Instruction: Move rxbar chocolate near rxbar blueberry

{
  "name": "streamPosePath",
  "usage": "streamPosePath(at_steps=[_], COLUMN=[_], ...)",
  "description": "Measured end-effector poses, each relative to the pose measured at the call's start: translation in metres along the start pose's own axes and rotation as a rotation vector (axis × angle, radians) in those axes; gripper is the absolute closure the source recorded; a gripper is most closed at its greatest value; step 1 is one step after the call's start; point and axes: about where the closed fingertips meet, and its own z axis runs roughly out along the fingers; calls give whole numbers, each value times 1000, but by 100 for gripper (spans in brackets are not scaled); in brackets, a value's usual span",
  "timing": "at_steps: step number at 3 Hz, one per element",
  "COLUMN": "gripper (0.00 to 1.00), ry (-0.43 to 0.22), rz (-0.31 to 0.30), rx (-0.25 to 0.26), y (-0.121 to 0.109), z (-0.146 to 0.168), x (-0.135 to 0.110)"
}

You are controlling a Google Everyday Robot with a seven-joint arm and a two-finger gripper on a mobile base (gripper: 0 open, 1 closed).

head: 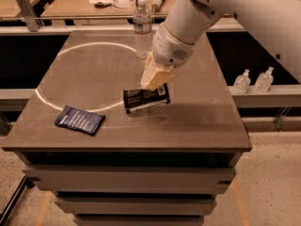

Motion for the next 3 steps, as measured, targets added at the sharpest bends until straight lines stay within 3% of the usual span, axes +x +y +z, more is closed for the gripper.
streamPosePath(at_steps=[2,3], gripper=[100,84], ry=[-64,-97], rz=[-120,-181], rx=[-37,-80], y=[5,2], z=[9,23], x=[-59,-84])
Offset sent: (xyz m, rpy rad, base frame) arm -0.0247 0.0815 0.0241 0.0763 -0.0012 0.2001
